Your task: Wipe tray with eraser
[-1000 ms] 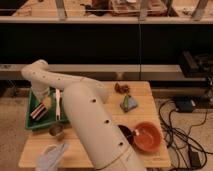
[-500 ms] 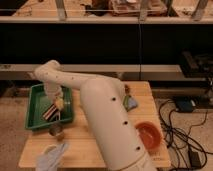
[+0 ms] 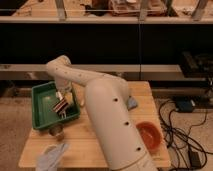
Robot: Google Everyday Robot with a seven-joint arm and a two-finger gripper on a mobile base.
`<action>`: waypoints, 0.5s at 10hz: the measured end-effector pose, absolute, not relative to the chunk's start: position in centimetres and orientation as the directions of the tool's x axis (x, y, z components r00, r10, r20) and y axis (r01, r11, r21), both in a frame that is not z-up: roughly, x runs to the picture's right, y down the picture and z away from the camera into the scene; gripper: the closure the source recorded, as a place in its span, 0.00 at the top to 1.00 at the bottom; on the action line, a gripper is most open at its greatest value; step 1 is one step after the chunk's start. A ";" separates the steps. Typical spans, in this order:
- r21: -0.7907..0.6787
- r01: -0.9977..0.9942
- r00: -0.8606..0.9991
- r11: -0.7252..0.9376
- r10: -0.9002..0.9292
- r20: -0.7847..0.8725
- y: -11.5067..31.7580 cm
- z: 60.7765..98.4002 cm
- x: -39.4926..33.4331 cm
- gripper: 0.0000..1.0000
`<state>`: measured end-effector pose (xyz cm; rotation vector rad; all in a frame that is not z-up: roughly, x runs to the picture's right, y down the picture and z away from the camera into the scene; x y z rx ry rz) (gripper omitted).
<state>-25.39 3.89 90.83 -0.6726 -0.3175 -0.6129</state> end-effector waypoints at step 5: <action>-0.452 0.627 0.772 0.634 -0.430 0.468 1.1 92.3 -30.8 0.00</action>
